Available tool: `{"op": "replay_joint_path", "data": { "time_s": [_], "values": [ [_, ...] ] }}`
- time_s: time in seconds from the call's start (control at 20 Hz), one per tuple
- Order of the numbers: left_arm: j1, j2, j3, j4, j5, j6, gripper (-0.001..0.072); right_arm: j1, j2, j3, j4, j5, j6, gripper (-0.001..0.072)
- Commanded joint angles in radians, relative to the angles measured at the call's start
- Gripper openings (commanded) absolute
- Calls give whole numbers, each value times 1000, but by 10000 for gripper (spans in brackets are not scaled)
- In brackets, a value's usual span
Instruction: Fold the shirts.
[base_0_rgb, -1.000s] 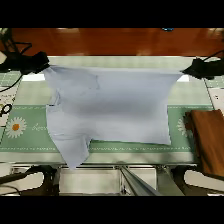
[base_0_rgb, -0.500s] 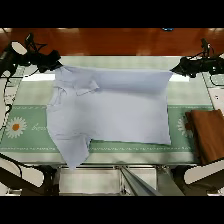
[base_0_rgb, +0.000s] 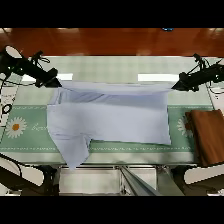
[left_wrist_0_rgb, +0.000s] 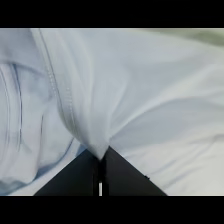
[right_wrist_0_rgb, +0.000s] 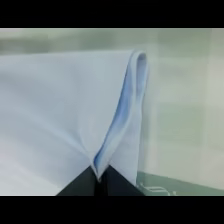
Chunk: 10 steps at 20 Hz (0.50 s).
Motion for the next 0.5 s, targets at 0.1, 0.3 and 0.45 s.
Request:
{"op": "replay_joint_path", "data": {
  "time_s": [0.1,0.3,0.45],
  "values": [
    [3,0,-104,36,-111,31,20,16,11,-125,-31,-22,-8,24],
    [3,-1,-112,61,-124,31,20,18,11,-126,-31,-34,-8,24],
    [9,0,-112,61,-132,35,20,18,11,-126,-31,-34,-8,24]
  ]
}}
